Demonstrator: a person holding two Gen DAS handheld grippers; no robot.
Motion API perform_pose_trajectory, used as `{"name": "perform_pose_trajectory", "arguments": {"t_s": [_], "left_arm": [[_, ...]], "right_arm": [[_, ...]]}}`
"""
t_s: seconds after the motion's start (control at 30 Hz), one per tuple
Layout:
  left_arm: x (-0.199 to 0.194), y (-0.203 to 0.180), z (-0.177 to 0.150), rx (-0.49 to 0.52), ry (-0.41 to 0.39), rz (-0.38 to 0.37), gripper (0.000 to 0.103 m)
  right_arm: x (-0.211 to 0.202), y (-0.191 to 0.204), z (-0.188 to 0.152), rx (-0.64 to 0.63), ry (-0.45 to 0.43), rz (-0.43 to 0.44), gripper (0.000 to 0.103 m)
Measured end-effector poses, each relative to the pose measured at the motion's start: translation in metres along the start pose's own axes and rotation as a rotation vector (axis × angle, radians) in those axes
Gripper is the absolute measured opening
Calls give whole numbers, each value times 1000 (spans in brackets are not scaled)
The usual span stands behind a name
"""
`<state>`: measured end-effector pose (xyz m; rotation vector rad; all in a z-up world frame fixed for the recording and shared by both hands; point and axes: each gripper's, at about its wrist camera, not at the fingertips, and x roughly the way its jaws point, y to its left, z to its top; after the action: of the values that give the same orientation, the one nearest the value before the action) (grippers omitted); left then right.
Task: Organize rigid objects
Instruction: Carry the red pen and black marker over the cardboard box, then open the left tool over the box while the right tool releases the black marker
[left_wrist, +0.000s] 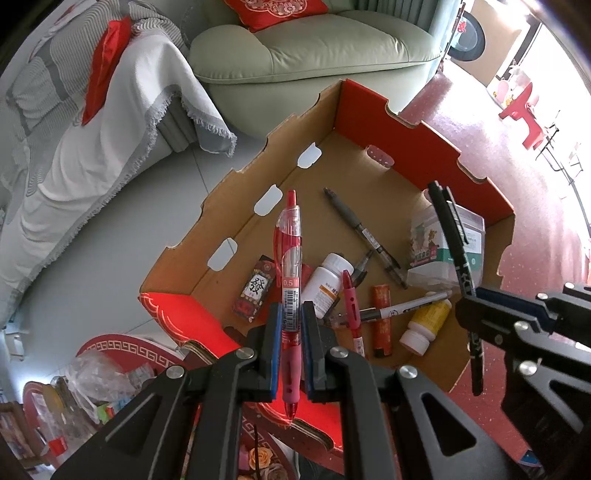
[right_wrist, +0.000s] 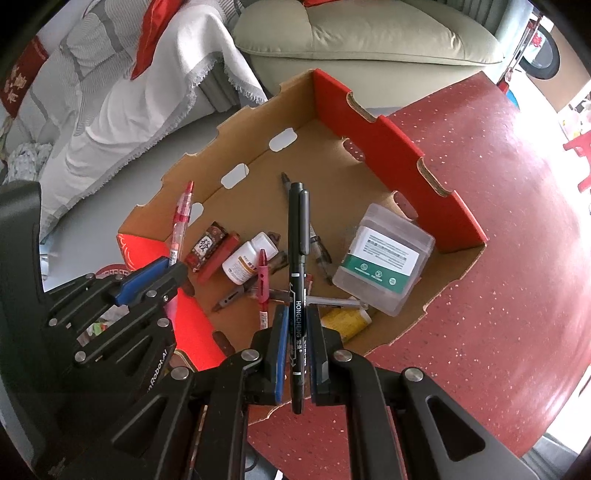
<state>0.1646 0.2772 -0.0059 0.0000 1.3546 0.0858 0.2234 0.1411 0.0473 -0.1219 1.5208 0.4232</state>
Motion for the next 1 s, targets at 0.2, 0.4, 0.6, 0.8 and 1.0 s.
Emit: {"name": "perform_pose_trajectory", "arguments": {"t_s": [0.2,0.4,0.6,0.8,1.0], "left_arm": [[5,1,1,4,10,1,10],[19,-1,0,9,52,-19,17],[14,2,1,4,26,8,83],[4,14,3,-12,12,34,100],[-36,13,4,0,-134,16,102]], "right_arm": [[5,3,4,-7,10,-2,10],[14,1,9,2,27,-22,10],[20,-8,9,20,52,-39,17],[-7,-33,3,73,-11,-62,93],[-37,-46,-21,91,-58,-36,103]]}}
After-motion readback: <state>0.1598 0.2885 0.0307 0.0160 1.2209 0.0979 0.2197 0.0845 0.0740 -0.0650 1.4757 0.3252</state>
